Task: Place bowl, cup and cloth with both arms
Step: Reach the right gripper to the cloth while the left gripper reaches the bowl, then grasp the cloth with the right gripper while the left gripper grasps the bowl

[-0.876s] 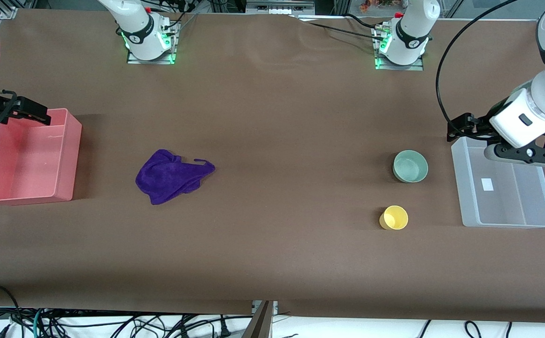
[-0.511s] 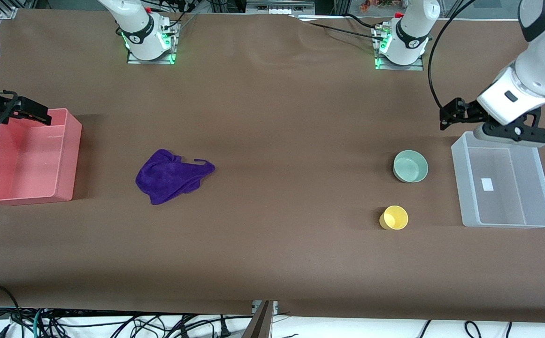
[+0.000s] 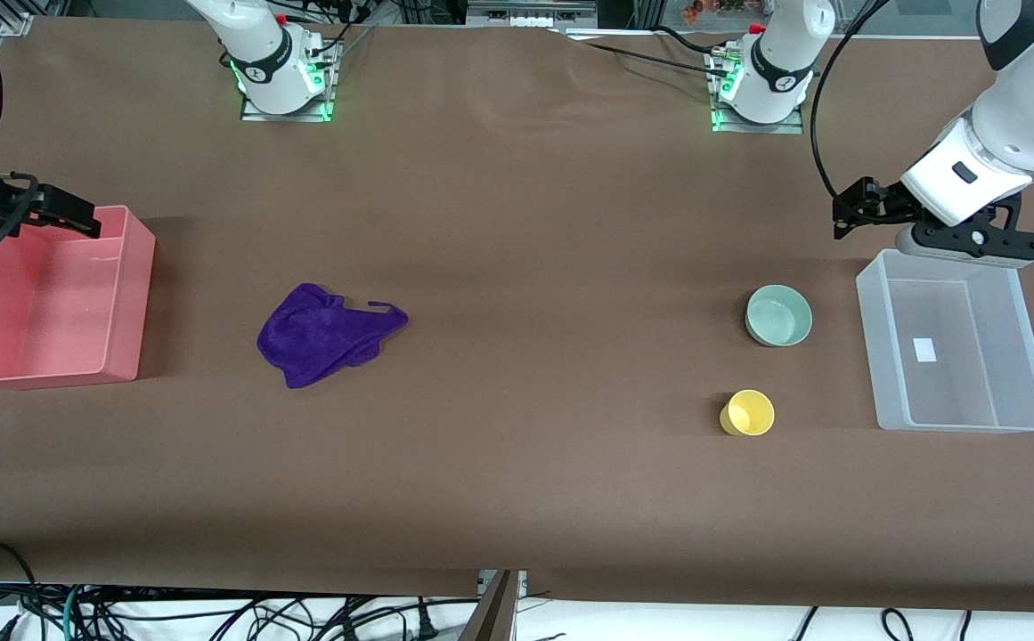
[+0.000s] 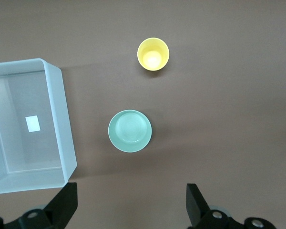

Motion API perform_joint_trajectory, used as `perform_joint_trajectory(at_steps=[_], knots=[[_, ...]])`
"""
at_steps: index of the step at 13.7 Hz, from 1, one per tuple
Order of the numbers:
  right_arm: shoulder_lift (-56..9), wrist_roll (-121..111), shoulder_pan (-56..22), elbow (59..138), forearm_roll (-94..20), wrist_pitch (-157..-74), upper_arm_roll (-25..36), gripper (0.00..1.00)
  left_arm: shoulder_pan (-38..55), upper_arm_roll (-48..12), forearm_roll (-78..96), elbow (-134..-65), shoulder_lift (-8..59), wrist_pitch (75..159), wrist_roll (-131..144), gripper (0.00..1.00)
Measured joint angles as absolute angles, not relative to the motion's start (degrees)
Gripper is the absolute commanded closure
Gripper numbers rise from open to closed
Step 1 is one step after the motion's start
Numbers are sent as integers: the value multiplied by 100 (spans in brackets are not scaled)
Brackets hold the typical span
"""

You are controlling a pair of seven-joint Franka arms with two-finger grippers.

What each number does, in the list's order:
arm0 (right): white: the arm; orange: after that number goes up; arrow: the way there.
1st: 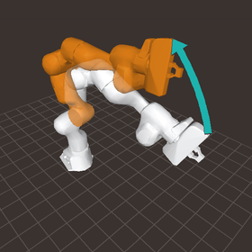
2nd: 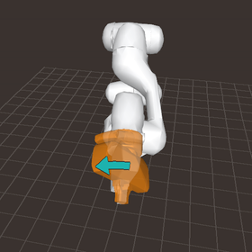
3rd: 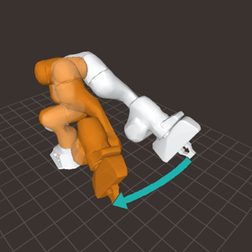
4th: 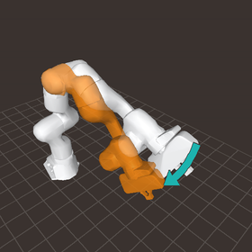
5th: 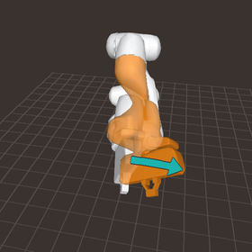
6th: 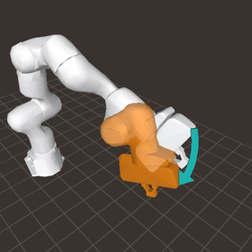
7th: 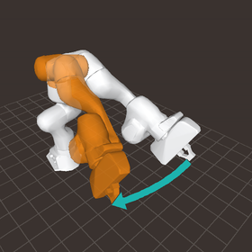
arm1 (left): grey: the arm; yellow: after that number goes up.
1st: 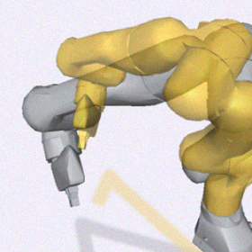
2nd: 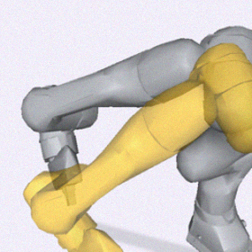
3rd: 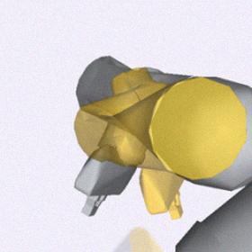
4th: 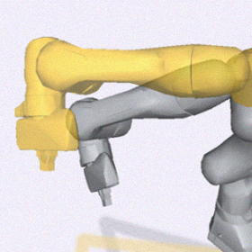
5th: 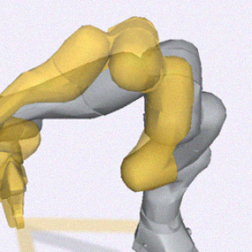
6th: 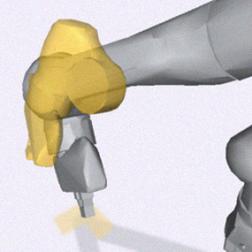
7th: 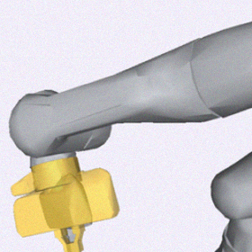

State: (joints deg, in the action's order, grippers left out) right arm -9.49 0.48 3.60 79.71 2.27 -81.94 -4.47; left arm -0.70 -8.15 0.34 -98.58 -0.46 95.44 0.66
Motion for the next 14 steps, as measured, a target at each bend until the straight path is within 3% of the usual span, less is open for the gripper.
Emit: perform_joint_trajectory(at_steps=[8,11,14], knots=[[-1389,55,199,8290,227,-8535,-472,0,-176,-773,13,-9980,93,9257,6,0],[-1485,195,183,9064,171,-9687,-557,0,-189,-791,11,-10076,549,9321,-410,0],[-1618,943,125,9790,161,-10562,-953,0,-189,-803,-8,-10132,1278,9938,-1472,0]])
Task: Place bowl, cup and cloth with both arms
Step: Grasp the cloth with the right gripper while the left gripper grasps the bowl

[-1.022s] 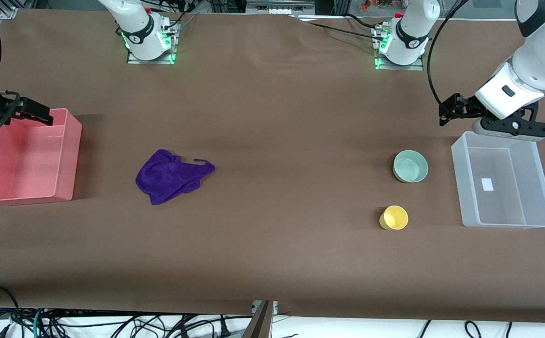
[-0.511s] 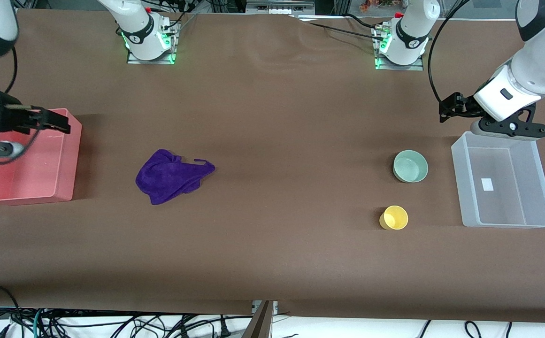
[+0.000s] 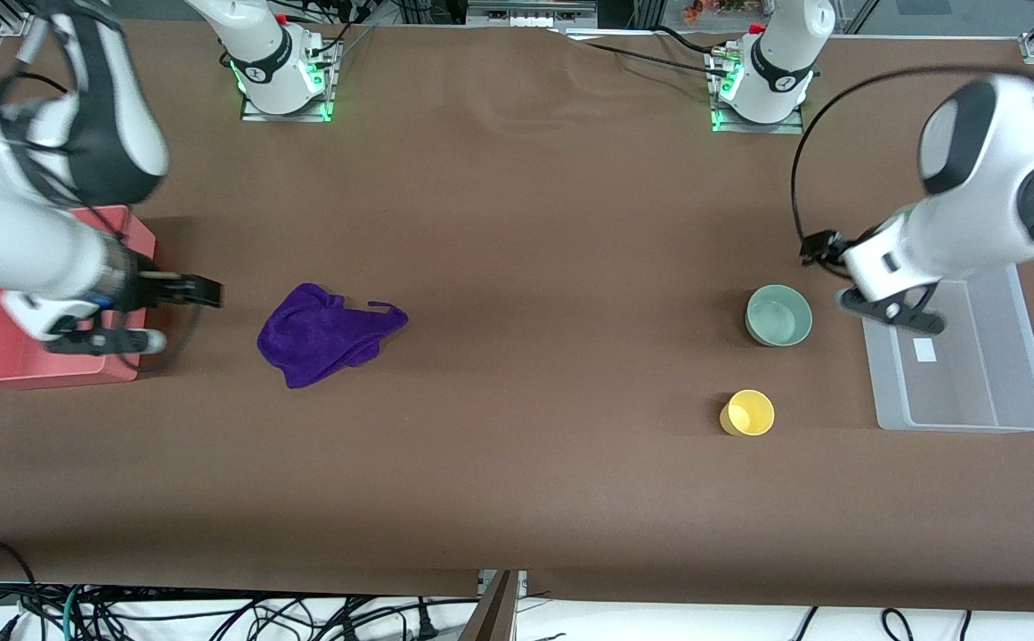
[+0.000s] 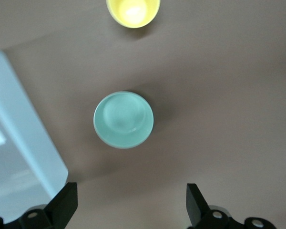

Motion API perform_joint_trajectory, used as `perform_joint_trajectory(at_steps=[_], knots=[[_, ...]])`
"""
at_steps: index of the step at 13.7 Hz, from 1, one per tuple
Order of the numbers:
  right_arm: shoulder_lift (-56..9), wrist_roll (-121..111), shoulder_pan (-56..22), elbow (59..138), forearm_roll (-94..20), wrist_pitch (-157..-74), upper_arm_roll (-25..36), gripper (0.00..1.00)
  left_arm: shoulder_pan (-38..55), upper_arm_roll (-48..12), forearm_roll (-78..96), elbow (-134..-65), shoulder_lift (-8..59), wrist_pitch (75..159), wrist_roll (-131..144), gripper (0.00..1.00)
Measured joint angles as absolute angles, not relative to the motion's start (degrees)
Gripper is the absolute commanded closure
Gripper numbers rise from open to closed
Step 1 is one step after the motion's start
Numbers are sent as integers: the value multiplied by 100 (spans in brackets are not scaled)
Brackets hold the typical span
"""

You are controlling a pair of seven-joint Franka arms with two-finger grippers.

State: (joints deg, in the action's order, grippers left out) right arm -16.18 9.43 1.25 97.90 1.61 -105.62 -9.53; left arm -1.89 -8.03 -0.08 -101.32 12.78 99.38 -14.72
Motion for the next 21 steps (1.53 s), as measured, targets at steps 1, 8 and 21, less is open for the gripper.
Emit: perform_joint_trajectory(at_steps=[1,8,21], knots=[[-1684,1200,88,9921,161,-10716,-1052,0,-201,-802,-89,-10192,1477,10266,-1906,0],[-2288,3520,-102,10988,157,-12477,-1325,0,-439,-794,-1076,-12298,1804,13843,-3474,0],[-3363,6411,-525,11040,168,-13808,-1388,88,-659,-795,-1144,-12220,2473,14598,-4154,100]])
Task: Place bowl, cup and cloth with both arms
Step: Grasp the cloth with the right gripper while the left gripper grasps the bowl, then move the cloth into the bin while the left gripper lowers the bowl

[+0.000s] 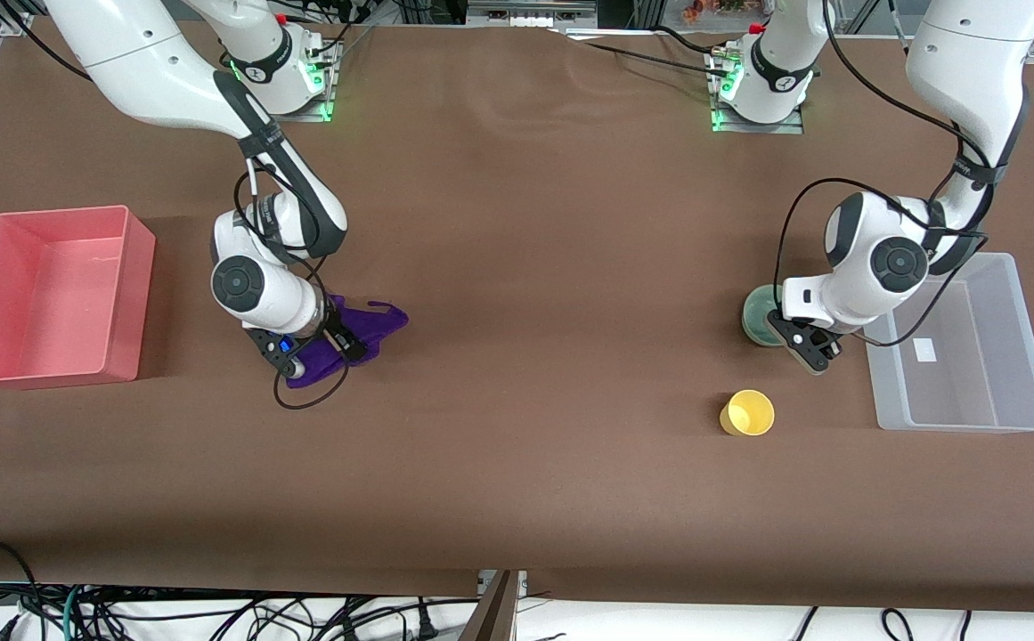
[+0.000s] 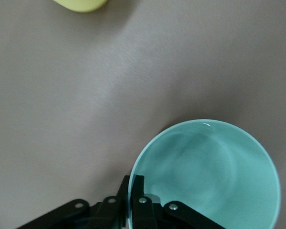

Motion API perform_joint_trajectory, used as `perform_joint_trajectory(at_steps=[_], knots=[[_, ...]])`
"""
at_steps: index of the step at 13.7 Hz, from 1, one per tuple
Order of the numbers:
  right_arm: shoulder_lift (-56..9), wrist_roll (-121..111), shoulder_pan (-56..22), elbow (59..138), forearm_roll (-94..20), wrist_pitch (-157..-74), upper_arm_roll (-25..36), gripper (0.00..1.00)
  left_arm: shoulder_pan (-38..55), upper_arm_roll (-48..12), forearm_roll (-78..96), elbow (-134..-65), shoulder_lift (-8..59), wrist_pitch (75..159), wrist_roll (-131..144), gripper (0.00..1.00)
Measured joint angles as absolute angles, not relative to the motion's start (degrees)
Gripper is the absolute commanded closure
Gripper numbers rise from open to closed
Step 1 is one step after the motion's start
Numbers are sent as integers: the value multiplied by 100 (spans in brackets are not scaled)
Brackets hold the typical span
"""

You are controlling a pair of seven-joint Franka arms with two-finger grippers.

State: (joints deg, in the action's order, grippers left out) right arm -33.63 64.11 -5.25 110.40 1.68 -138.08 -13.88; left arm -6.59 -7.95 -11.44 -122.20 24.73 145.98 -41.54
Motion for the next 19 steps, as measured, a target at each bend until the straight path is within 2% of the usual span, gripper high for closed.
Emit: perform_joint_trajectory(at_steps=[1,3,5,7,9,12,14,16,17,18,19], knots=[[-3391,6396,-545,11050,177,-13795,-1388,100,-672,-795,-1144,-12103,2407,14448,-4231,100],[-3404,6286,-559,11052,184,-13748,-1389,100,-708,-795,-1145,-11715,2243,13738,-4359,100],[-3372,6076,-558,11028,237,-13665,-1384,100,-750,-794,-1145,-11132,2075,12652,-4504,100],[-3334,5828,-547,10869,522,-13228,-1357,100,-893,-788,-1144,-10558,1969,11720,-4763,100],[-3197,5300,-509,10309,706,-12150,-1319,100,-1269,-747,-1146,-10259,1953,11422,-5278,100],[-2725,3803,-382,9146,829,-9994,-1105,100,-2107,-712,-1147,-10125,2187,11524,-5841,100],[-2458,2519,-288,8380,878,-8634,-683,100,-2488,-706,-1147,-10084,2613,11951,-5952,100],[-2296,1147,-198,7933,897,-7874,-45,100,-2715,-706,-1147,-10059,3104,12467,-6016,100],[-2248,452,-149,7849,903,-7748,338,100,-2811,-707,-1147,-10048,3332,12749,-6054,90],[-2226,-193,-86,7825,904,-7715,730,100,-2888,-706,-1147,-10027,3527,12957,-6093,30],[-2235,-761,-6,7830,904,-7716,1082,100,-2941,-708,-1147,-9999,3666,13076,-6107,0]])
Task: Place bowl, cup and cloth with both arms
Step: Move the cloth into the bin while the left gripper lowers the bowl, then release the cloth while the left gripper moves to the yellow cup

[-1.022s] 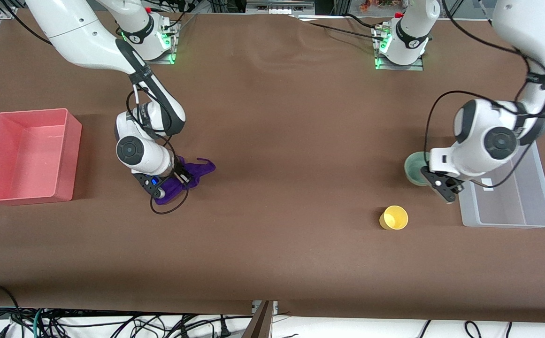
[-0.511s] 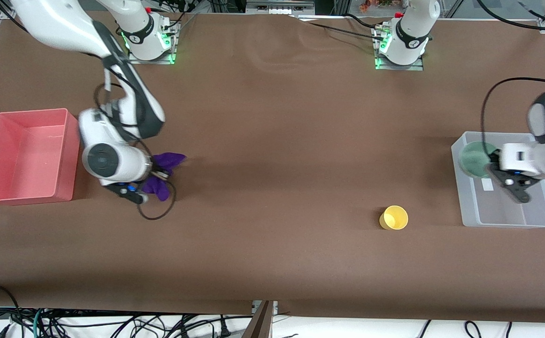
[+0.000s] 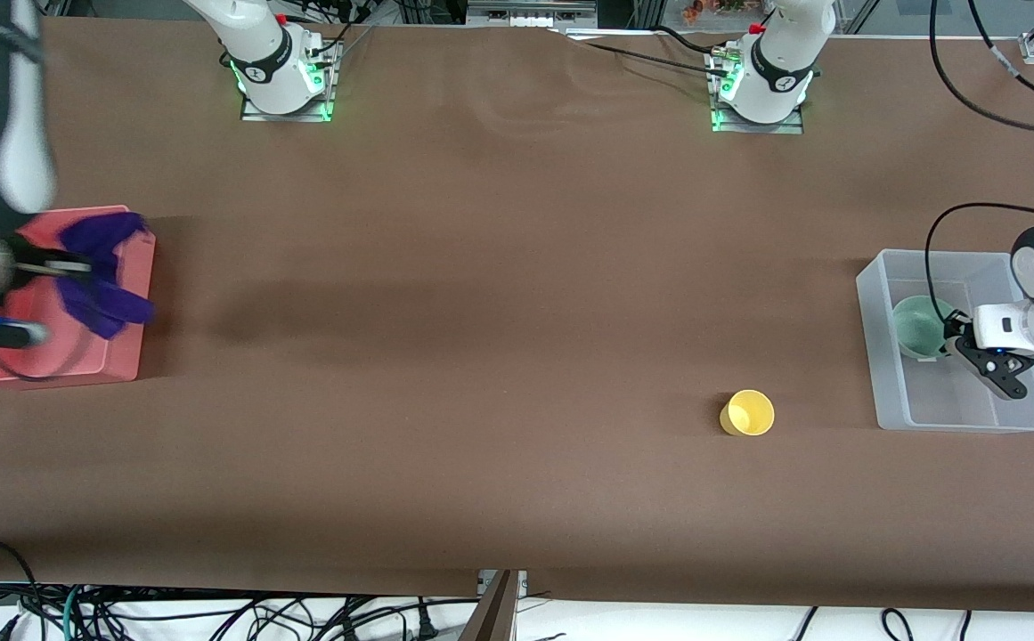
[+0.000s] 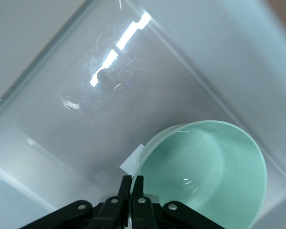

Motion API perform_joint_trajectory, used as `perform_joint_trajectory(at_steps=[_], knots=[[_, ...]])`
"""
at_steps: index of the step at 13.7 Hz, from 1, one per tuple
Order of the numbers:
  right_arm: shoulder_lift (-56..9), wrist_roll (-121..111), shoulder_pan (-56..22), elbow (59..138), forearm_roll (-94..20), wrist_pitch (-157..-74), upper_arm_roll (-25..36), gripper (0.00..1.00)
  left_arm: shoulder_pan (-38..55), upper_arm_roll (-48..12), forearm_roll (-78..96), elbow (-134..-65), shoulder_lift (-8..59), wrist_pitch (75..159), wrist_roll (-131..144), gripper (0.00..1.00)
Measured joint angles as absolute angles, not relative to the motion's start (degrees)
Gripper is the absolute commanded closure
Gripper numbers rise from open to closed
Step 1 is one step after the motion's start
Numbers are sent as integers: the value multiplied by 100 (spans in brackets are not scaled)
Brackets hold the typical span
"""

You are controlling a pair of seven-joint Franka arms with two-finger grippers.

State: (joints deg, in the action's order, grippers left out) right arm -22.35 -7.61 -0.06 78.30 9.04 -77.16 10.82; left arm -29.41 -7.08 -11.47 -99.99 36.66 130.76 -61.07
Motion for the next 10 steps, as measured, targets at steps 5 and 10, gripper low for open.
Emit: perform_joint_trajectory(at_steps=[5,10], knots=[[-2478,-1956,409,8376,878,-8281,1704,100,-2927,-877,-1147,-9697,3539,12843,-6119,0],[-2686,-2538,522,9240,877,-9430,1869,100,-2684,-1976,-1145,-8848,2756,10656,-4628,0]])
